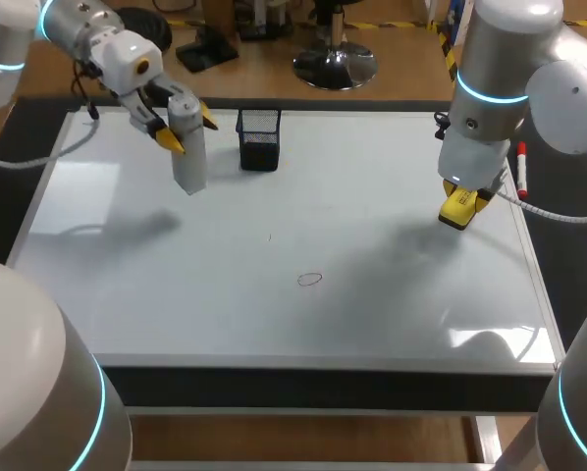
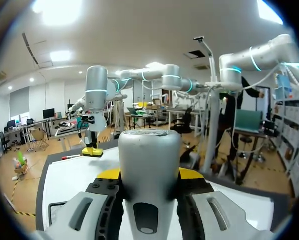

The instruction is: Pick up the inspection probe, press it on each red-marked spot on the whiteboard one by one, put down the probe, pick up the eraser, and wipe off all the red marks.

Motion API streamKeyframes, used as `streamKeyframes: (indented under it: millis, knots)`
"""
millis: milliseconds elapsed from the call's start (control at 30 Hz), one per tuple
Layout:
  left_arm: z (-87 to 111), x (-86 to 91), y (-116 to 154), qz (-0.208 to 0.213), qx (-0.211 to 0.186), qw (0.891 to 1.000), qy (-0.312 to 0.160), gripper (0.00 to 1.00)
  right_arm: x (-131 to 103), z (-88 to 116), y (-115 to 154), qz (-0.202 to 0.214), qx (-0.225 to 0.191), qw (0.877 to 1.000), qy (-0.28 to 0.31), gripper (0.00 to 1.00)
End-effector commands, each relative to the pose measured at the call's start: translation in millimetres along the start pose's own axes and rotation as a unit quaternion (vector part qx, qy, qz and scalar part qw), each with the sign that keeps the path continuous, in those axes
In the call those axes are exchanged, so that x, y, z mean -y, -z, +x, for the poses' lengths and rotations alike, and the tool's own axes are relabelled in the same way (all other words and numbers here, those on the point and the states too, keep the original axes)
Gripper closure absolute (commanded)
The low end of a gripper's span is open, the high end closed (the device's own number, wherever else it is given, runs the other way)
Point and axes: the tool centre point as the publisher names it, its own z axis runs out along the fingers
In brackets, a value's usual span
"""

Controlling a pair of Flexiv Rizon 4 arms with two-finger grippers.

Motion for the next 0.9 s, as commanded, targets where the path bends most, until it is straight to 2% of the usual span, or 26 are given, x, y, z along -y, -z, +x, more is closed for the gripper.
streamKeyframes:
  millis: [33, 467, 900]
  knots:
    - [-4.2, -3.3, 19.9, 0.005, -0.013, 1.0, 0.001, 1.0, 0.5, 0.0, 0.7, 0.001, -0.002, 1.0, 0.001, 1.0]
    - [-4.3, -12.4, 27.9, 0.015, 0.002, 1.0, 0.008, 1.0, 0.5, 0.0, 0.7, 0.001, -0.002, 1.0, 0.001, 1.0]
    - [-2.0, -11.4, 29.2, 0.011, 0.007, 1.0, -0.001, 1.0, 0.5, 0.0, 0.7, 0.001, -0.002, 1.0, 0.001, 1.0]
